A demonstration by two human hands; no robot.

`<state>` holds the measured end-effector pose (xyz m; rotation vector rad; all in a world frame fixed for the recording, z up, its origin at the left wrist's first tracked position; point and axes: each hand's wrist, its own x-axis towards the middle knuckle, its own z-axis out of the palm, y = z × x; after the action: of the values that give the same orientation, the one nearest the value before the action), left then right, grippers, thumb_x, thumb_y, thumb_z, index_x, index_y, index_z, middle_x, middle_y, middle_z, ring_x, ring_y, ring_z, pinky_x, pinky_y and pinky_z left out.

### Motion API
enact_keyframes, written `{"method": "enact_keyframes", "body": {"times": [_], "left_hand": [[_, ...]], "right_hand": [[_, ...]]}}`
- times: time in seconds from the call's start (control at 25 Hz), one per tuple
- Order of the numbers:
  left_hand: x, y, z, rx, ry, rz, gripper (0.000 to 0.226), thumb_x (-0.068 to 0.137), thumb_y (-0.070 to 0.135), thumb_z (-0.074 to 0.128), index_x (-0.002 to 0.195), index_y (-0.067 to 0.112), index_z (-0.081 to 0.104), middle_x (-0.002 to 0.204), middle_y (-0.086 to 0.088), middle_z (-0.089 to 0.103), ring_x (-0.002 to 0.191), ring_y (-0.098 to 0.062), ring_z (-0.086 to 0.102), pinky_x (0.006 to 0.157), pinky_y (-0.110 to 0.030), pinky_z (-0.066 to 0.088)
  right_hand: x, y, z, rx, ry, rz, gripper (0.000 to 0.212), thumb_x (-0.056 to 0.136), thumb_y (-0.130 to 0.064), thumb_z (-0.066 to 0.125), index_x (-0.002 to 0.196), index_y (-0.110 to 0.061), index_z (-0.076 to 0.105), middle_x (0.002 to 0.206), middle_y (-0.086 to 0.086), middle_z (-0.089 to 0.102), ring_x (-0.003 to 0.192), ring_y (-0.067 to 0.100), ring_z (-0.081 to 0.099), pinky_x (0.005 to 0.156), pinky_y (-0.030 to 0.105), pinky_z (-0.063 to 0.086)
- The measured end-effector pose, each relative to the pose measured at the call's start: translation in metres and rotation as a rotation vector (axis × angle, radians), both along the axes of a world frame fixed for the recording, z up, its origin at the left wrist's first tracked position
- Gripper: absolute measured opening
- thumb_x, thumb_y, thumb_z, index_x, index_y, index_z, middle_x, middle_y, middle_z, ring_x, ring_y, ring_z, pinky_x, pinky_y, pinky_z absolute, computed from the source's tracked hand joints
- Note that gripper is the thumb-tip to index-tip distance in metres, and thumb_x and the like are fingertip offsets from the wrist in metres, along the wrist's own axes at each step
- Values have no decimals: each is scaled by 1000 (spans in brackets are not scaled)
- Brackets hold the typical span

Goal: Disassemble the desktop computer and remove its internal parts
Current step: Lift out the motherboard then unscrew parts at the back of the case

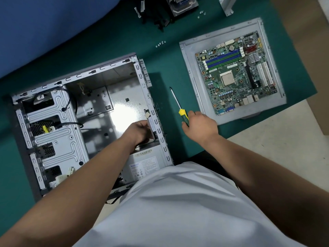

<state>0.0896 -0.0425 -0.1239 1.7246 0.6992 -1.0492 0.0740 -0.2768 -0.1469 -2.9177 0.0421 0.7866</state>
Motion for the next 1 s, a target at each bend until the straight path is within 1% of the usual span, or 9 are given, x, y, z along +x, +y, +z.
{"method": "enact_keyframes", "body": {"times": [0.12, 0.24, 0.36, 0.44, 0.56, 0.68, 0.76, 0.84, 1.0], "left_hand": [[0, 0, 1, 4, -14, -13, 50, 98, -10, 52, 61, 17, 73, 60, 4, 73, 47, -3, 66, 45, -15, 49], [-1, -1, 3, -16, -19, 18, 37, 99, -12, 50, 74, 8, 69, 57, 1, 72, 42, -5, 62, 40, -15, 45], [0, -3, 4, -18, -13, 45, 22, 100, -11, 51, 92, -4, 71, 58, 1, 72, 42, -5, 62, 41, -15, 46], [1, -5, 5, -15, -15, 54, 20, 101, -10, 51, 102, -5, 70, 57, 4, 72, 44, -3, 64, 43, -14, 47], [3, -7, 5, -8, -26, 60, 21, 99, -13, 51, 107, -8, 70, 56, 7, 71, 47, -1, 65, 47, -12, 49], [2, -7, 4, -19, -41, 77, 20, 96, -16, 55, 111, -14, 69, 67, 1, 72, 52, -3, 66, 52, -12, 51], [1, -7, 3, -24, -39, 85, 20, 96, -15, 55, 110, -15, 69, 77, -5, 72, 58, -7, 66, 55, -13, 52], [1, -6, 1, -23, -39, 88, 20, 96, -16, 54, 109, -14, 69, 76, -5, 72, 55, -6, 65, 54, -13, 52], [0, -5, -7, -36, -31, 113, 22, 96, -17, 51, 110, -14, 68, 73, -5, 71, 51, -2, 61, 55, -12, 52]], "right_hand": [[3, 4, 10, -8, -73, -2, 43, 97, -46, 57, 120, -10, 51, 120, 14, 56, 112, 34, 55, 82, 42, 48], [11, 25, 15, 316, -180, -29, 19, 94, -30, 62, 104, -14, 60, 105, 11, 61, 94, 32, 59, 82, 40, 51], [23, 54, 8, 607, 192, -344, 10, 93, -25, 64, 85, -19, 63, 86, 4, 69, 84, 28, 65, 76, 35, 57], [28, 63, -2, 704, 380, -649, 8, 90, -20, 67, 89, -13, 70, 91, 9, 75, 91, 31, 72, 85, 41, 60], [34, 63, -8, 758, 481, -882, 7, 87, -7, 67, 89, 0, 69, 93, 18, 76, 86, 34, 76, 82, 48, 63], [38, 64, -5, 862, 532, -1007, 7, 86, 2, 69, 88, -4, 65, 90, 20, 72, 74, 28, 77, 66, 36, 64], [41, 62, -2, 861, 541, -939, 8, 84, 1, 73, 89, -2, 67, 87, 17, 74, 74, 27, 78, 65, 32, 63], [41, 58, -4, 818, 537, -799, 12, 83, -4, 76, 90, 4, 70, 90, 16, 77, 80, 28, 78, 74, 35, 64], [34, 48, -3, 736, 323, -383, 2, 84, -14, 76, 85, -15, 74, 82, 0, 77, 74, 12, 72, 70, 24, 55]]}}
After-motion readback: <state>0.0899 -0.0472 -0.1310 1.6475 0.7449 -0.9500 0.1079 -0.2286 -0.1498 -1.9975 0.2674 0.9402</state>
